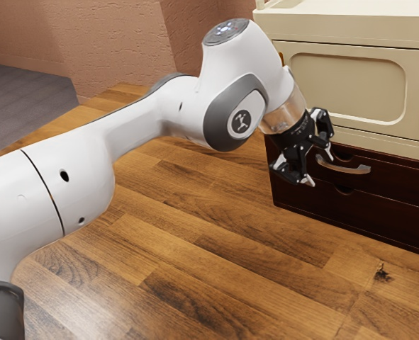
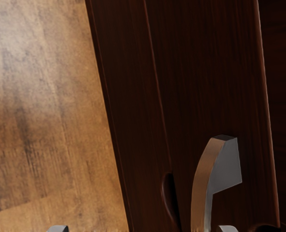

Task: Pull the drawer handle with one arm to open the drawer

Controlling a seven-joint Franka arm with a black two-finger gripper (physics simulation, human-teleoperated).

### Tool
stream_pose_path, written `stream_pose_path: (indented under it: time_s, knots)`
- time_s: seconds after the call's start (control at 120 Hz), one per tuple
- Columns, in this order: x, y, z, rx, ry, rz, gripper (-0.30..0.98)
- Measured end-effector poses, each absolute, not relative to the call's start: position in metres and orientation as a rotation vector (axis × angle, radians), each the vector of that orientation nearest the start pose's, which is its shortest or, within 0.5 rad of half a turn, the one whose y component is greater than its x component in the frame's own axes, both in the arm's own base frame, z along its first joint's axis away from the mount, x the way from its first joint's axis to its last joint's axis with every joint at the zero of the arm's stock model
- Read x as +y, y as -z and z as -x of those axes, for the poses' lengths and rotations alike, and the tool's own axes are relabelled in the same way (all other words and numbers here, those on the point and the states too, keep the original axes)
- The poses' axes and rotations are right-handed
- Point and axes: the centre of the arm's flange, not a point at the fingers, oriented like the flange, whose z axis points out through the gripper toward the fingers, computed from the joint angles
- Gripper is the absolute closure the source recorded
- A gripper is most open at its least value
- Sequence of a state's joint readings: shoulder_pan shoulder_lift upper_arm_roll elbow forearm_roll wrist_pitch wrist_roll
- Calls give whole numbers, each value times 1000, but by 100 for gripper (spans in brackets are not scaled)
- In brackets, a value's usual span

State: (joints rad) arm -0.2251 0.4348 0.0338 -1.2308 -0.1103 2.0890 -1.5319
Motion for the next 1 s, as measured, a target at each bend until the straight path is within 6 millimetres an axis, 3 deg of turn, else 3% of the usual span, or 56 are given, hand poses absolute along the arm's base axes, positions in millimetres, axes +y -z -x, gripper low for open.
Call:
stream_pose_path:
  time_s: [0.733,1.0]
  knots:
    - [-155,-554,-717,-2240,360,2704,33]
    - [-153,-560,-715,-2281,328,2700,56]
